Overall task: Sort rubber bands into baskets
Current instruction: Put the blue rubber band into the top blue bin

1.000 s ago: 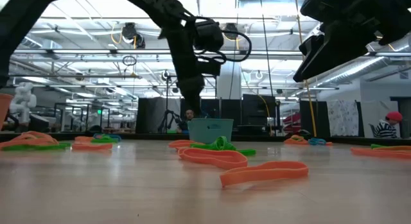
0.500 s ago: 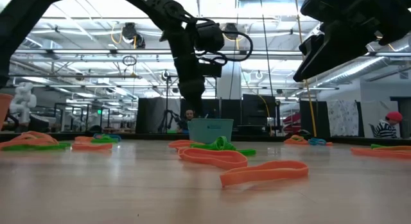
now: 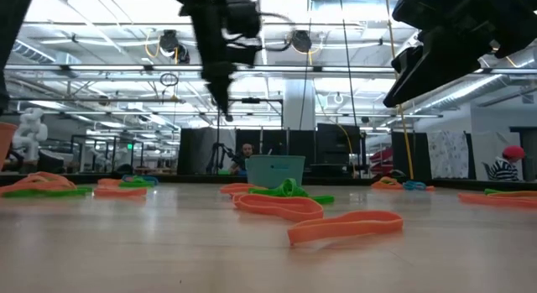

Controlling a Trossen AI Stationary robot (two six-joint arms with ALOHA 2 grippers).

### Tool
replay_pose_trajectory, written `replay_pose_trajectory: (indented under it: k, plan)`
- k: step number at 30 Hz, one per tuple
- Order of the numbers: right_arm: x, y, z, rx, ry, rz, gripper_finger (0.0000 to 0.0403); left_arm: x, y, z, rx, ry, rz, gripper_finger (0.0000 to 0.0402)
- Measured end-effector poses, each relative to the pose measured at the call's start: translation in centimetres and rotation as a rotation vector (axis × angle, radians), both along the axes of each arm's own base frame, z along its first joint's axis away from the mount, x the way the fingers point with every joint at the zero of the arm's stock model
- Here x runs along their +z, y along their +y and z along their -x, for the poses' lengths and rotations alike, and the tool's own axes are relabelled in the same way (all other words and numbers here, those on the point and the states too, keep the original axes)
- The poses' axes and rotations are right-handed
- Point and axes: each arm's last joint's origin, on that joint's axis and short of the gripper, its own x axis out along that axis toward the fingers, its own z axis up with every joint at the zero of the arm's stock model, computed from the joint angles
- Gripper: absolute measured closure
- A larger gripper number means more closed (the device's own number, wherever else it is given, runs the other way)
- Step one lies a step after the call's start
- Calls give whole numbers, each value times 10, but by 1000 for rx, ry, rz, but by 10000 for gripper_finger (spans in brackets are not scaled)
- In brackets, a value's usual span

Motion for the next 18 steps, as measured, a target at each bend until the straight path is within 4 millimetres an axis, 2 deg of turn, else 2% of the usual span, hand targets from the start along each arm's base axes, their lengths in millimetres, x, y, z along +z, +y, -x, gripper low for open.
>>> replay_pose_trajectory:
  k: [4,6,10,14,18]
  plan:
    - [0,0,0,0,1,0,257,-4,8,43,139,41,123,267]
    - [0,0,0,10,1,10,257,-16,11,63,187,80,144,267]
    - [0,0,0,16,-1,15,257,-44,30,94,327,106,119,267]
    - [0,0,0,17,-4,15,257,-63,45,106,395,82,130,268]
    - [1,0,-1,12,-7,12,257,-73,55,112,400,76,123,268]
